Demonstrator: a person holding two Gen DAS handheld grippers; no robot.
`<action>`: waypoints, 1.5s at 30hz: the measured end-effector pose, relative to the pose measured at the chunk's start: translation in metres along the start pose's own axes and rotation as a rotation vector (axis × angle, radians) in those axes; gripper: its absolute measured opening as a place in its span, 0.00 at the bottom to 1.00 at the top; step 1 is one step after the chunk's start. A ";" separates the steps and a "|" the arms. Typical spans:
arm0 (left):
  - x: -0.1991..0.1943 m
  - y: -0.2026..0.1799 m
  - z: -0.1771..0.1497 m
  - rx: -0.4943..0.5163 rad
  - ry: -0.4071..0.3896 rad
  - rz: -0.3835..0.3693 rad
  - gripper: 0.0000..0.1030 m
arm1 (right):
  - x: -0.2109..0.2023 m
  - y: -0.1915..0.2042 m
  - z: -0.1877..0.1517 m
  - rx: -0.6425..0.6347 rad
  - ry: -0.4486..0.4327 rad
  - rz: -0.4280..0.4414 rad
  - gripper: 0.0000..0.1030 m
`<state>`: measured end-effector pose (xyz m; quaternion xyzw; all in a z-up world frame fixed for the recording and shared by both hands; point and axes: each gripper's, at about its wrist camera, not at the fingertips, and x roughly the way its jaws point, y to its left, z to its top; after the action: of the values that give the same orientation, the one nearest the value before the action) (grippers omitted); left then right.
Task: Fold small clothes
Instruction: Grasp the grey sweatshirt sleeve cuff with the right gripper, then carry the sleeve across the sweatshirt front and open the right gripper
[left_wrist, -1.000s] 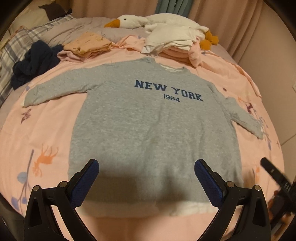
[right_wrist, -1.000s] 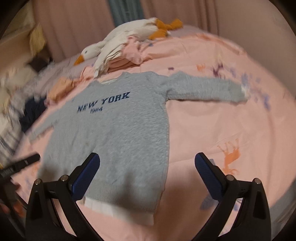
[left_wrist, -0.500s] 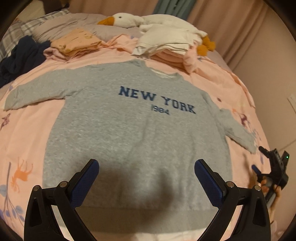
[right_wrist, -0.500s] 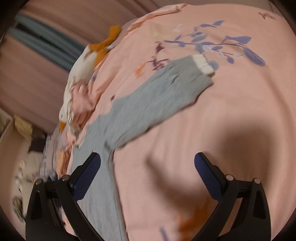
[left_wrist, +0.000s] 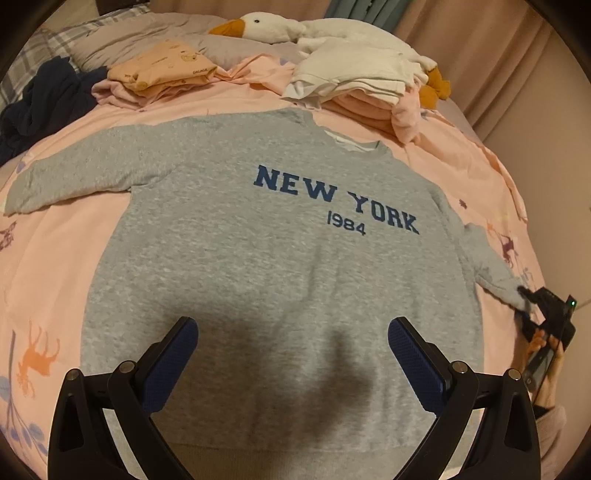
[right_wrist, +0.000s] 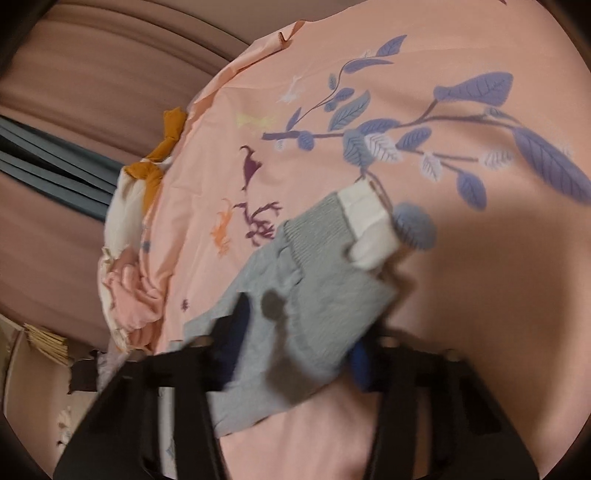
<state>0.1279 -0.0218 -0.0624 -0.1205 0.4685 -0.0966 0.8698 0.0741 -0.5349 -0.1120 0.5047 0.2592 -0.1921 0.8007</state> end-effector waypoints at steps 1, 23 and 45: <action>0.000 0.002 0.000 0.001 -0.002 0.004 0.99 | 0.002 -0.001 0.003 -0.012 -0.001 -0.014 0.22; -0.049 0.128 -0.006 -0.218 -0.057 0.043 0.99 | 0.002 0.316 -0.173 -1.125 -0.095 -0.122 0.18; -0.032 0.247 0.039 -0.574 -0.168 -0.181 0.99 | 0.084 0.300 -0.282 -1.202 0.293 0.037 0.21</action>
<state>0.1570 0.2270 -0.0906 -0.4100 0.3907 -0.0270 0.8237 0.2494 -0.1578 -0.0511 -0.0094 0.4205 0.0727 0.9043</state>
